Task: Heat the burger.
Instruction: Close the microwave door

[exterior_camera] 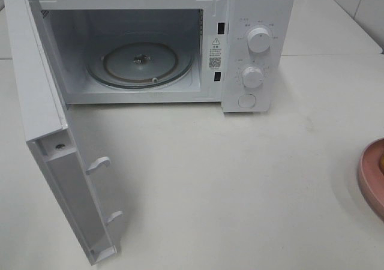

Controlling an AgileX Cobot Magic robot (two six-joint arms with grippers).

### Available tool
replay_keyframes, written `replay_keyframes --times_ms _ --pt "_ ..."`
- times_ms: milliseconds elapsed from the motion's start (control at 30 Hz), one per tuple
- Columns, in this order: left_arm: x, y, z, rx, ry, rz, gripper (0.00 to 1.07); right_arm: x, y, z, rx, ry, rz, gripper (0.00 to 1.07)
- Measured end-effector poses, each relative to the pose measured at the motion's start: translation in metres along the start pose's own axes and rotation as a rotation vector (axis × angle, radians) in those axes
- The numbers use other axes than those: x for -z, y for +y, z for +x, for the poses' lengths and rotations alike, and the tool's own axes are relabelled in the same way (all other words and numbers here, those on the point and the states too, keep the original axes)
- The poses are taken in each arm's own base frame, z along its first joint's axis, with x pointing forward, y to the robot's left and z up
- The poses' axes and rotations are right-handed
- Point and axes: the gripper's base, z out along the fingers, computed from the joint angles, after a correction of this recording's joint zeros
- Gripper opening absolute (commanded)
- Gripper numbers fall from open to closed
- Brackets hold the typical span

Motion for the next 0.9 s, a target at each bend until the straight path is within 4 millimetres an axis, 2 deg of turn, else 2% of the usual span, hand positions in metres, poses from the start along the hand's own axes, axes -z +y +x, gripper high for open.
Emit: replay_keyframes --times_ms 67,100,133,167,200,233,267,300,333,367,400,433,533,600,700,767,800,867,900 --pt "-0.007 0.002 -0.009 0.007 0.003 -0.004 0.7 0.0 0.0 0.0 0.0 0.0 0.0 0.76" --pt "-0.007 0.002 -0.009 0.007 0.003 -0.004 0.7 0.0 0.0 0.0 0.0 0.0 0.0 0.76" --pt "-0.014 0.003 -0.014 0.013 0.017 -0.006 0.58 0.0 0.0 0.0 0.0 0.0 0.0 0.76" --pt "-0.021 0.004 -0.019 0.02 0.029 -0.008 0.52 0.0 0.0 0.0 0.0 0.0 0.0 0.76" --pt "-0.021 0.004 -0.019 0.02 0.029 -0.008 0.52 0.0 0.0 0.0 0.0 0.0 0.0 0.76" --pt "-0.024 0.005 -0.022 0.022 0.029 -0.01 0.37 0.0 0.0 0.0 0.0 0.0 0.0 0.76" --pt "-0.031 0.007 -0.028 0.028 0.031 -0.014 0.29 0.0 0.0 0.0 0.0 0.0 0.0 0.76" --pt "-0.031 0.007 -0.028 0.028 0.031 -0.014 0.29 0.0 0.0 0.0 0.0 0.0 0.0 0.76" --pt "-0.035 0.008 -0.031 0.032 0.032 -0.016 0.13 0.0 0.0 0.0 0.0 0.0 0.0 0.76" --pt "-0.035 0.008 -0.031 0.032 0.032 -0.016 0.13 0.0 0.0 0.0 0.0 0.0 0.0 0.76" --pt "-0.042 0.009 -0.036 0.038 0.024 -0.02 0.0 0.0 0.0 0.0 0.0 0.0 0.0 0.76" --pt "-0.05 0.011 -0.043 0.043 0.004 -0.026 0.0 0.0 0.0 0.0 0.001 0.0 0.0 0.76" --pt "-0.053 0.012 -0.046 0.044 -0.014 -0.031 0.0 0.0 0.0 0.0 0.001 0.0 0.0 0.76" --pt "-0.072 0.017 -0.053 0.03 -0.084 -0.054 0.0 0.0 0.0 0.0 0.001 0.0 0.0 0.76" --pt "-0.078 0.019 -0.053 0.024 -0.094 -0.061 0.0 0.0 0.0 0.0 0.001 0.0 0.0 0.76" --pt "-0.105 0.026 -0.044 0.032 -0.133 -0.093 0.0 0.0 0.0 0.0 0.001 0.0 0.0 0.76" --pt "-0.105 0.026 -0.044 0.032 -0.133 -0.093 0.0 0.0 0.0 0.0 0.001 0.0 0.0 0.76" --pt "-0.122 0.031 -0.038 0.057 -0.176 -0.118 0.0 0.0 0.0 0.0 0.001 0.0 0.0 0.76" --pt "-0.122 0.031 -0.038 0.057 -0.176 -0.118 0.0 0.0 0.0 0.0 0.001 0.0 0.0 0.76"
